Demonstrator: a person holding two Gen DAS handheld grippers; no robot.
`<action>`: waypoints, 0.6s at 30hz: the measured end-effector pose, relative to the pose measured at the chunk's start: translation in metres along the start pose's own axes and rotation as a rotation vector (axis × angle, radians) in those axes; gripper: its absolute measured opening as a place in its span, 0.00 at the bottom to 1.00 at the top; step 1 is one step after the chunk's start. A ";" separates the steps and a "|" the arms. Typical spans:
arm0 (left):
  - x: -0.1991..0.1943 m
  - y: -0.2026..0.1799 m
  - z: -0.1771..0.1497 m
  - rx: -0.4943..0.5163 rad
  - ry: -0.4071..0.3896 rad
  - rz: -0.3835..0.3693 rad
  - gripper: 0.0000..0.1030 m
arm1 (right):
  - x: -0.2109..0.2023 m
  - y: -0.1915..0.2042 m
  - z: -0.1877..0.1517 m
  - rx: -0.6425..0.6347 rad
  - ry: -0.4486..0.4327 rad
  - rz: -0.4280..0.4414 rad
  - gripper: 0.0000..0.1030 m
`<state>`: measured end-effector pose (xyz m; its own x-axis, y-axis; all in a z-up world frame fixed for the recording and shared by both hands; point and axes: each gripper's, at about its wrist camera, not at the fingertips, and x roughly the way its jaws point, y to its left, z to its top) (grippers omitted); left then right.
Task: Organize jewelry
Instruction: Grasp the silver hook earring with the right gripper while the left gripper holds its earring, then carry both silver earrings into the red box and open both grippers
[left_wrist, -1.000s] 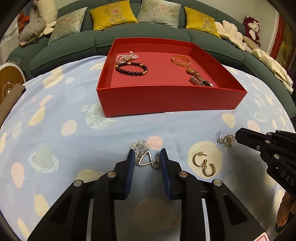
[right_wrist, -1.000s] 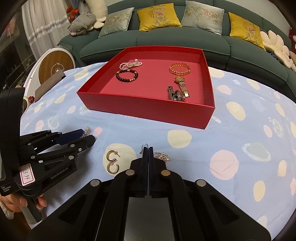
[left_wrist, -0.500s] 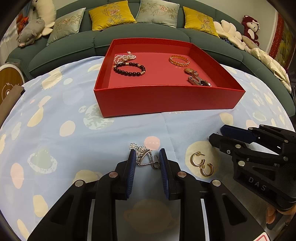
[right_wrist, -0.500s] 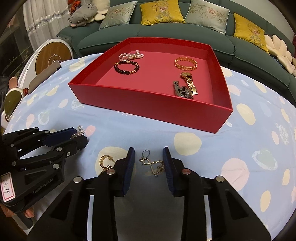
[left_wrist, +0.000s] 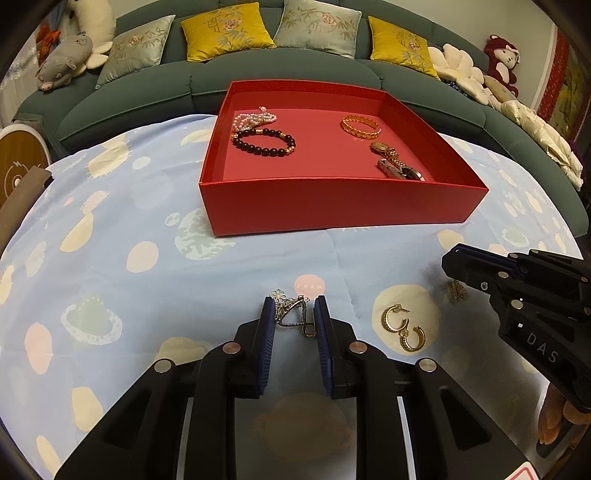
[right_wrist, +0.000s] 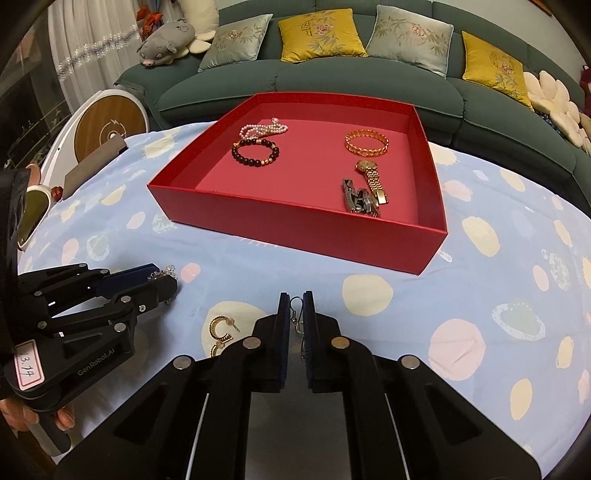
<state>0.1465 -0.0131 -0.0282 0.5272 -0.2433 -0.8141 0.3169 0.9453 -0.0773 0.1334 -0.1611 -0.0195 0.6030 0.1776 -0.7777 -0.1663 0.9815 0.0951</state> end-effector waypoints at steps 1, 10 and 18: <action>-0.001 0.000 0.001 -0.002 -0.003 -0.003 0.18 | -0.003 0.000 0.001 0.001 -0.008 0.003 0.06; -0.017 -0.003 0.007 0.003 -0.037 -0.015 0.18 | -0.024 0.001 0.010 0.017 -0.056 0.035 0.06; -0.027 -0.007 0.011 0.004 -0.058 -0.027 0.18 | -0.037 0.002 0.015 0.021 -0.085 0.050 0.06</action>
<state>0.1385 -0.0159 0.0004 0.5636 -0.2808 -0.7769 0.3345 0.9375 -0.0962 0.1222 -0.1648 0.0186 0.6589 0.2308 -0.7160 -0.1816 0.9724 0.1463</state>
